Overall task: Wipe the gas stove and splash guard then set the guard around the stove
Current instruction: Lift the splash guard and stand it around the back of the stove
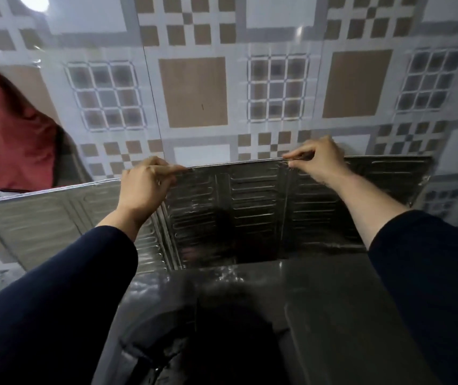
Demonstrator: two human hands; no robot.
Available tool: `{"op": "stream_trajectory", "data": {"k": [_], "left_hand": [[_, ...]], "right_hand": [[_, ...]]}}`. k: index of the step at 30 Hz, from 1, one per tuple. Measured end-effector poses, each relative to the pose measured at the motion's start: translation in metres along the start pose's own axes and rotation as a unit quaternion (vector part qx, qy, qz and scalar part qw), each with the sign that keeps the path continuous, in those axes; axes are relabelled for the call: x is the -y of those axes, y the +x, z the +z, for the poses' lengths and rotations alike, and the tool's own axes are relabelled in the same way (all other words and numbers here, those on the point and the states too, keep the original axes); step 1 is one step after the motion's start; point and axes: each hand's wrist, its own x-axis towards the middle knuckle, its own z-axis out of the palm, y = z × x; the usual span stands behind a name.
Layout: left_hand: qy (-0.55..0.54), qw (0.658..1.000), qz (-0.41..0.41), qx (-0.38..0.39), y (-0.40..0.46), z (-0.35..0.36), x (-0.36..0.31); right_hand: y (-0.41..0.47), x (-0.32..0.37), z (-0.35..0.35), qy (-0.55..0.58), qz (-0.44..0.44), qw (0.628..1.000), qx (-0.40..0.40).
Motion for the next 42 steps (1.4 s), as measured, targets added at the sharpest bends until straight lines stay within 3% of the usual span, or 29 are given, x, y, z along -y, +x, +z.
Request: {"op": "stream_trajectory", "data": {"k": [8,12,17,21,28,42], "left_hand": [[0.029,0.999,-0.008,0.036,-0.003,0.014,-0.007],[0.019,0.999,-0.015,0.036,-0.001,-0.011,-0.006],[0.116,0.988,-0.076,0.074,-0.010,-0.051,0.009],[0.132,0.979,-0.121,0.100,-0.022,-0.080,0.030],[0.115,0.980,-0.123,0.109,-0.039,-0.104,0.037],[0.046,0.971,-0.112,0.204,-0.022,-0.110,-0.013]], "right_hand": [[-0.012,-0.011,0.020,-0.014,0.008,1.000,-0.008],[-0.010,0.027,0.042,0.012,-0.051,0.998,0.036],[-0.008,0.081,0.084,0.023,-0.097,0.992,0.074],[-0.014,0.110,0.104,0.024,-0.086,0.993,0.070],[-0.021,0.130,0.116,0.070,-0.069,0.992,0.081],[-0.019,0.116,0.074,0.081,-0.017,0.990,0.118]]}}
